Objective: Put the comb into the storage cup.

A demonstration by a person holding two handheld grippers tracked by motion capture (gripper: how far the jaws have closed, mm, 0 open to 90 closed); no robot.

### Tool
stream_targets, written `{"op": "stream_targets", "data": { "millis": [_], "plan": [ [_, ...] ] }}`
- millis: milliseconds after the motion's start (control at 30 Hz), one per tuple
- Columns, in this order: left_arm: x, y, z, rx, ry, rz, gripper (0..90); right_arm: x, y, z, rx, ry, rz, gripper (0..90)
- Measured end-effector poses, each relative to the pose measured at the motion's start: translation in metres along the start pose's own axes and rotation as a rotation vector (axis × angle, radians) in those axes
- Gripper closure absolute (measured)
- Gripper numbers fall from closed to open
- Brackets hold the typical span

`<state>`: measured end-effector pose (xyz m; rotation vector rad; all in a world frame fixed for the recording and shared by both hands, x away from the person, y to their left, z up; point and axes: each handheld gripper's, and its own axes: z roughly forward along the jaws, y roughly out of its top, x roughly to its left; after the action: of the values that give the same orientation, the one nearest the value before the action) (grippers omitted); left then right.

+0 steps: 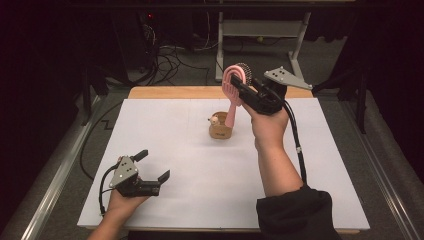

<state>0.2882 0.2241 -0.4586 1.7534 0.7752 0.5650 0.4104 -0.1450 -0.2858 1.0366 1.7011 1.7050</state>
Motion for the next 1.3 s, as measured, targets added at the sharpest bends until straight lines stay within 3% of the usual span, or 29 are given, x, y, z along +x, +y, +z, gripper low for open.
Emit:
{"op": "stream_targets", "data": {
  "millis": [700, 1300],
  "plan": [
    [-0.001, 0.000, 0.002, 0.003, -0.005, -0.001, 0.0, -0.009, -0.004, 0.031, 0.001, -0.023, 0.016, 65.7],
    [0.000, -0.002, 0.002, 0.019, 0.001, 0.000, 0.0, -0.009, -0.017, 0.048, 0.040, -0.036, -0.019, 65.6]
  ]
}}
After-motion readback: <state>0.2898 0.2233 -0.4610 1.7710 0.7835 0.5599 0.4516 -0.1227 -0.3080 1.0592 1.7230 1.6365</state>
